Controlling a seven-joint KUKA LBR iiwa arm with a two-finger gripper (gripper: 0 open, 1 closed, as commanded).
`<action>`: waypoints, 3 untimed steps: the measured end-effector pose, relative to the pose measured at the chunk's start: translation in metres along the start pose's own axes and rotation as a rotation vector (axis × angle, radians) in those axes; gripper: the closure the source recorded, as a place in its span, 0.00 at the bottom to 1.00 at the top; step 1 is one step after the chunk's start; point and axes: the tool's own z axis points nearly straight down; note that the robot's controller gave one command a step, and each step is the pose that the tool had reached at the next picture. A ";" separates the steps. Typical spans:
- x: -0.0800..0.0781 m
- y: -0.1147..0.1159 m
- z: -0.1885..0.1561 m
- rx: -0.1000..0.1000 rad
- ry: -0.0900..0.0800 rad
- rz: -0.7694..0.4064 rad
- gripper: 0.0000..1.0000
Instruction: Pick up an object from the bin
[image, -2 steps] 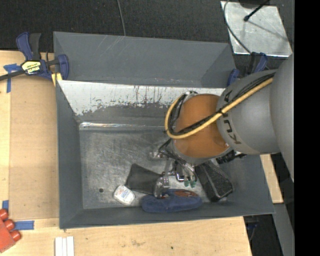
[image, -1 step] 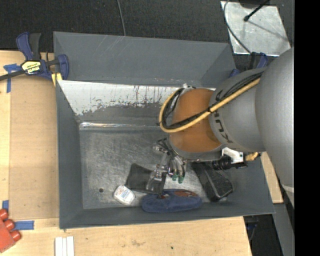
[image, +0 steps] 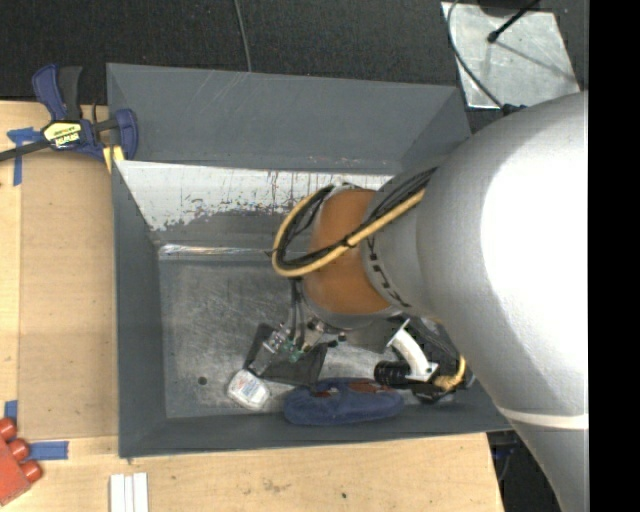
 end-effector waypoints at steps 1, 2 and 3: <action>0.001 -0.036 -0.001 -0.008 -0.003 0.017 0.00; -0.002 -0.035 -0.003 -0.012 -0.012 0.018 1.00; -0.004 -0.033 -0.086 -0.002 0.001 0.016 1.00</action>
Offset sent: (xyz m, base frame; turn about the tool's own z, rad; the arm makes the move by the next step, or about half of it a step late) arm -0.0316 -0.0236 -0.0035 0.0164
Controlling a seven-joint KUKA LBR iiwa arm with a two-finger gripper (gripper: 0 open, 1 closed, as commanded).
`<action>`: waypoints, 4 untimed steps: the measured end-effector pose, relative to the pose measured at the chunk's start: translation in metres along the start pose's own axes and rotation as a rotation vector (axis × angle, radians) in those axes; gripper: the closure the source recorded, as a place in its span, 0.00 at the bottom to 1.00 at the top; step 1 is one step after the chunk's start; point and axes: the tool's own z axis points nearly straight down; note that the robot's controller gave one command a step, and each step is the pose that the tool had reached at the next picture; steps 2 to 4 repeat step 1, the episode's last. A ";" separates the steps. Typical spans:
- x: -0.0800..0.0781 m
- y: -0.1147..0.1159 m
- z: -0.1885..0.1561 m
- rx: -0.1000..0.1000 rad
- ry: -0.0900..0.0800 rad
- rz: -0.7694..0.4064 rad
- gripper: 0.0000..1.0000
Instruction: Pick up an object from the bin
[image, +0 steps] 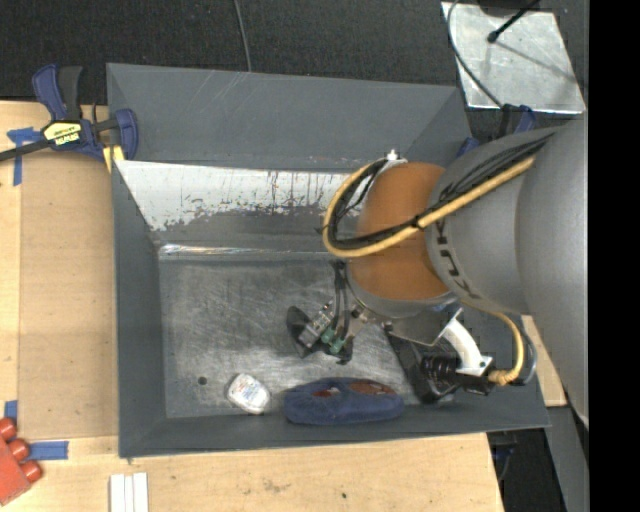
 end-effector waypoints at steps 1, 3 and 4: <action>-0.001 0.001 -0.023 0.003 0.002 -0.003 1.00; -0.001 0.001 -0.023 0.003 0.002 -0.003 1.00; -0.001 0.001 -0.023 0.003 0.002 -0.003 1.00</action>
Offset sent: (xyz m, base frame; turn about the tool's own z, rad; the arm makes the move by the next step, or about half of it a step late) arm -0.0001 -0.0002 0.0211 0.0000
